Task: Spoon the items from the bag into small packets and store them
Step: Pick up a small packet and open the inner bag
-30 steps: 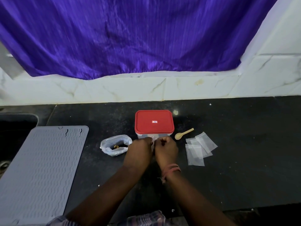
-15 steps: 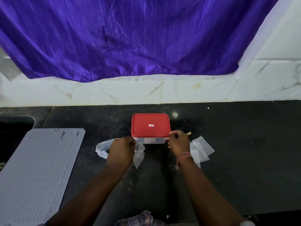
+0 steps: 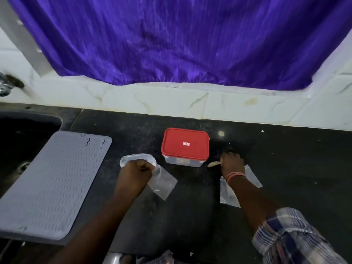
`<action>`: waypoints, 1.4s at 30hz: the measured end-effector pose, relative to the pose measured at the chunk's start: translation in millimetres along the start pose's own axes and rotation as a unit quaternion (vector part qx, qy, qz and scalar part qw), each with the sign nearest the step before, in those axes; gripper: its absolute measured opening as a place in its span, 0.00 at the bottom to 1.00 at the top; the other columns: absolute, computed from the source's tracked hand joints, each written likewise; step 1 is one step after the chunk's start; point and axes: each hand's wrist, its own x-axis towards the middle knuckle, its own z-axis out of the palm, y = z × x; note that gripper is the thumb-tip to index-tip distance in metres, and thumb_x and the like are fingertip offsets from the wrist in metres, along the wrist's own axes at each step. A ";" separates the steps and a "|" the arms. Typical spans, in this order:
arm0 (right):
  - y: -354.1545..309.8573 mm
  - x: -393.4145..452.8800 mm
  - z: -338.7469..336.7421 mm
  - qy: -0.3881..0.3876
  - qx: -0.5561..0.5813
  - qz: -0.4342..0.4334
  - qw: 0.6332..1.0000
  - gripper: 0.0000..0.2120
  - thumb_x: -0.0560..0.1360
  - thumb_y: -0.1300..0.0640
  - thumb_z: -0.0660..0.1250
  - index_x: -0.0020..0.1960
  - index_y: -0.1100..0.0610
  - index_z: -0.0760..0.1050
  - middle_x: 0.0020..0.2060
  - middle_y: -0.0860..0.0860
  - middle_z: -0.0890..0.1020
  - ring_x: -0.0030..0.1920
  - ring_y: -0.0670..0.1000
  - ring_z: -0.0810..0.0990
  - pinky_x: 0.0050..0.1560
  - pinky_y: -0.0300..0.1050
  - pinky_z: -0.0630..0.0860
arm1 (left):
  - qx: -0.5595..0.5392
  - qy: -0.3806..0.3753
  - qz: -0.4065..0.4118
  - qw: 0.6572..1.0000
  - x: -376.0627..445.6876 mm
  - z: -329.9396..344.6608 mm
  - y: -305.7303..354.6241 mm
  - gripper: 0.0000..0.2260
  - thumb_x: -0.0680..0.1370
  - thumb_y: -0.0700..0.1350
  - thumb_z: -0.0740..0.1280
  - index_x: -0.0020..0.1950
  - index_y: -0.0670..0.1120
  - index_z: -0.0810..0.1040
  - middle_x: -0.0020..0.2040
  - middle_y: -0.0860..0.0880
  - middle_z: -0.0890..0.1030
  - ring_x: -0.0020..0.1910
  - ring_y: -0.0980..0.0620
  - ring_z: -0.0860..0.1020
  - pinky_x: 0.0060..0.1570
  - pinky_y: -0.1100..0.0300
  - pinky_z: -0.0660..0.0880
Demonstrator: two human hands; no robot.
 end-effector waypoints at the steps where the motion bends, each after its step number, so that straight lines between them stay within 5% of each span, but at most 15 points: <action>1: -0.3 -2.2 3.2 0.019 0.012 0.005 1.000 0.11 0.74 0.62 0.64 0.55 0.55 0.78 0.53 0.55 0.81 0.57 0.59 0.77 0.59 0.54 0.72 | 0.007 0.003 -0.009 1.000 1.2 -5.5 -5.6 0.09 0.78 0.41 0.69 0.45 0.54 0.86 0.41 0.57 0.84 0.39 0.62 0.80 0.36 0.71 0.70; 4: -4.9 -11.3 5.3 0.050 0.054 0.030 0.997 0.12 0.71 0.63 0.67 0.54 0.56 0.77 0.48 0.56 0.82 0.53 0.60 0.78 0.57 0.55 0.72 | 0.009 0.002 -0.034 0.999 7.0 -15.5 -17.1 0.07 0.77 0.45 0.70 0.42 0.56 0.85 0.42 0.55 0.84 0.43 0.58 0.81 0.42 0.62 0.74; 9: -31.9 -47.3 0.7 0.094 0.110 0.098 0.985 0.10 0.70 0.66 0.69 0.51 0.60 0.76 0.44 0.59 0.83 0.48 0.63 0.80 0.53 0.54 0.74 | -0.023 0.001 -0.062 0.998 16.6 -22.4 -24.1 0.07 0.78 0.49 0.70 0.40 0.52 0.81 0.37 0.54 0.80 0.41 0.54 0.79 0.37 0.62 0.70; 11: -45.2 -72.2 -2.9 0.113 0.140 0.101 0.978 0.10 0.69 0.67 0.68 0.50 0.60 0.74 0.44 0.59 0.82 0.47 0.63 0.80 0.52 0.56 0.74 | -0.034 -0.016 -0.079 0.996 23.2 -26.3 -29.7 0.10 0.79 0.46 0.67 0.38 0.53 0.78 0.40 0.50 0.81 0.43 0.50 0.80 0.44 0.57 0.76; 16: -122.9 -127.0 -15.6 0.089 0.176 0.028 0.980 0.11 0.71 0.61 0.66 0.51 0.51 0.71 0.47 0.53 0.80 0.52 0.57 0.77 0.59 0.58 0.71 | -0.083 -0.037 -0.141 0.986 35.2 -35.6 -59.6 0.12 0.83 0.46 0.61 0.61 0.42 0.79 0.57 0.40 0.82 0.55 0.42 0.81 0.57 0.49 0.78; 20: -188.1 -137.2 -16.3 0.102 0.269 -0.075 0.955 0.05 0.78 0.59 0.61 0.50 0.50 0.73 0.46 0.51 0.79 0.48 0.55 0.75 0.50 0.51 0.70 | -0.070 -0.078 -0.183 0.978 43.4 -42.8 -72.0 0.17 0.84 0.47 0.59 0.68 0.40 0.77 0.61 0.39 0.80 0.59 0.42 0.79 0.60 0.50 0.77; 26: -245.6 -118.3 -38.2 0.081 0.236 -0.113 0.962 0.12 0.78 0.61 0.62 0.56 0.56 0.82 0.49 0.54 0.79 0.47 0.54 0.79 0.50 0.45 0.74 | -0.134 -0.167 -0.252 0.944 61.5 -53.9 -94.4 0.35 0.79 0.67 0.60 0.75 0.42 0.70 0.72 0.38 0.73 0.68 0.39 0.75 0.67 0.50 0.71; 29: -265.2 -109.8 -45.1 0.067 0.166 -0.116 0.977 0.11 0.77 0.62 0.62 0.54 0.59 0.81 0.51 0.56 0.78 0.48 0.57 0.80 0.52 0.46 0.75 | -0.154 -0.197 -0.276 0.928 66.7 -51.0 -99.7 0.39 0.76 0.70 0.64 0.74 0.41 0.70 0.71 0.38 0.73 0.67 0.39 0.74 0.69 0.47 0.69; 34: -271.0 -103.3 -41.1 0.005 0.110 -0.120 0.987 0.13 0.77 0.62 0.62 0.59 0.59 0.79 0.58 0.56 0.76 0.57 0.56 0.79 0.59 0.48 0.75 | -0.198 -0.182 -0.272 0.924 62.4 -38.7 -102.9 0.23 0.75 0.53 0.72 0.63 0.39 0.79 0.58 0.40 0.81 0.57 0.41 0.80 0.62 0.50 0.77; 39: -274.7 -101.0 -33.0 -0.036 0.163 -0.086 0.982 0.13 0.75 0.60 0.67 0.58 0.60 0.82 0.54 0.57 0.81 0.56 0.57 0.81 0.58 0.46 0.76 | -0.211 -0.148 -0.235 0.937 58.0 -27.7 -106.5 0.17 0.66 0.55 0.72 0.48 0.46 0.84 0.46 0.43 0.85 0.46 0.44 0.84 0.56 0.45 0.82; 42: -273.7 -101.3 -27.0 -0.059 0.221 -0.044 0.973 0.11 0.74 0.59 0.69 0.55 0.58 0.83 0.51 0.56 0.83 0.54 0.55 0.83 0.57 0.45 0.78 | -0.177 -0.147 -0.196 0.953 56.7 -23.2 -104.0 0.14 0.71 0.56 0.70 0.49 0.48 0.84 0.45 0.44 0.85 0.45 0.45 0.84 0.53 0.44 0.82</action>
